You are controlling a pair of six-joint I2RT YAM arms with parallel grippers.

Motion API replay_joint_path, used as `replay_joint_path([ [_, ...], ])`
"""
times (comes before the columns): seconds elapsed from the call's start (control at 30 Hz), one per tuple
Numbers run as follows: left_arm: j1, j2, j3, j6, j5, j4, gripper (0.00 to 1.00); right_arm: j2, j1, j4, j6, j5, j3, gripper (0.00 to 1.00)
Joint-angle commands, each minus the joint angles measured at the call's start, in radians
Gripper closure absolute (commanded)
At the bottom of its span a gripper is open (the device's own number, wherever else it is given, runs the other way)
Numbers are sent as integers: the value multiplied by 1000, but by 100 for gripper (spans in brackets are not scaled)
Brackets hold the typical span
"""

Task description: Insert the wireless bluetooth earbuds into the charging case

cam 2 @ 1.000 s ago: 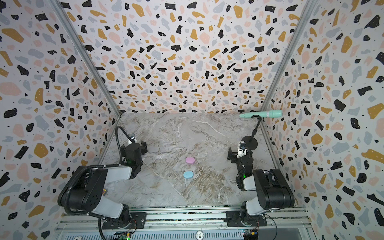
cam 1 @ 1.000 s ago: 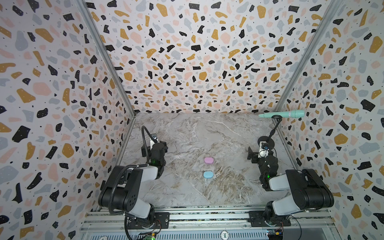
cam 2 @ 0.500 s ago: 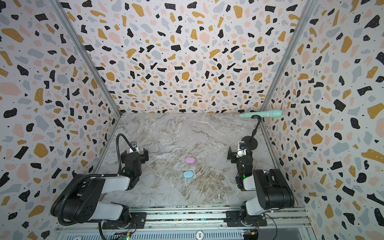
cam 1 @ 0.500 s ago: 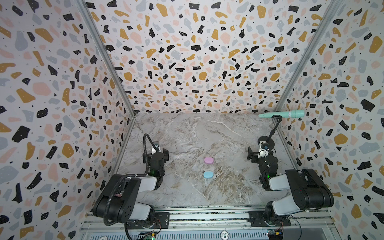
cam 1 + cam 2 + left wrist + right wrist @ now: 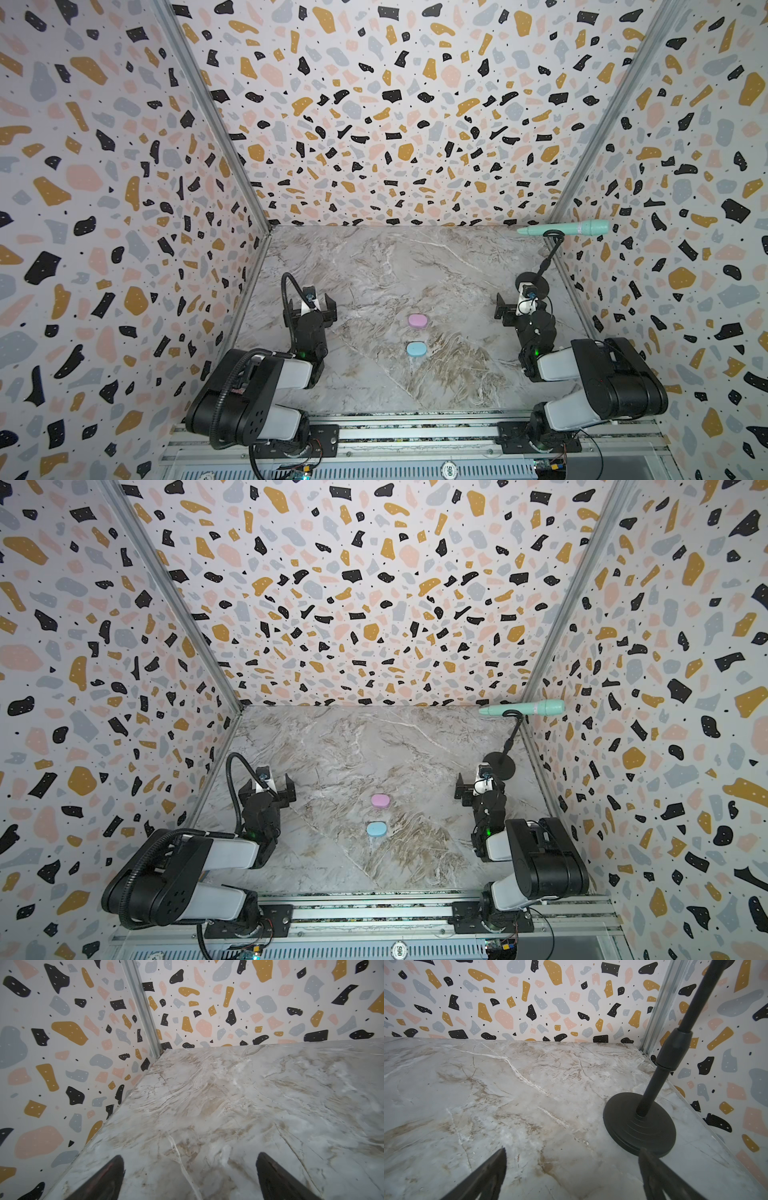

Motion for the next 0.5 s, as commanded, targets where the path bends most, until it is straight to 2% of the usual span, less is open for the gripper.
replay_joint_path([
  [0.0,24,-4,-7,2,75,93,0,-3,4,2,-10,7,22,1],
  [0.07,24,-2,-12,-5,53,110,0,-3,3,2,-10,7,22,1],
  [0.13,24,2,-4,-34,-22,102,0,-3,3,3,-10,7,22,1],
  [0.27,23,-14,-22,-37,-46,117,0,-3,3,2,-10,8,22,1],
  [0.37,23,-25,-29,-89,-157,120,0,-3,3,2,-11,7,22,1],
  [0.47,25,-23,-27,-91,-159,118,0,-3,3,2,-11,8,22,1],
])
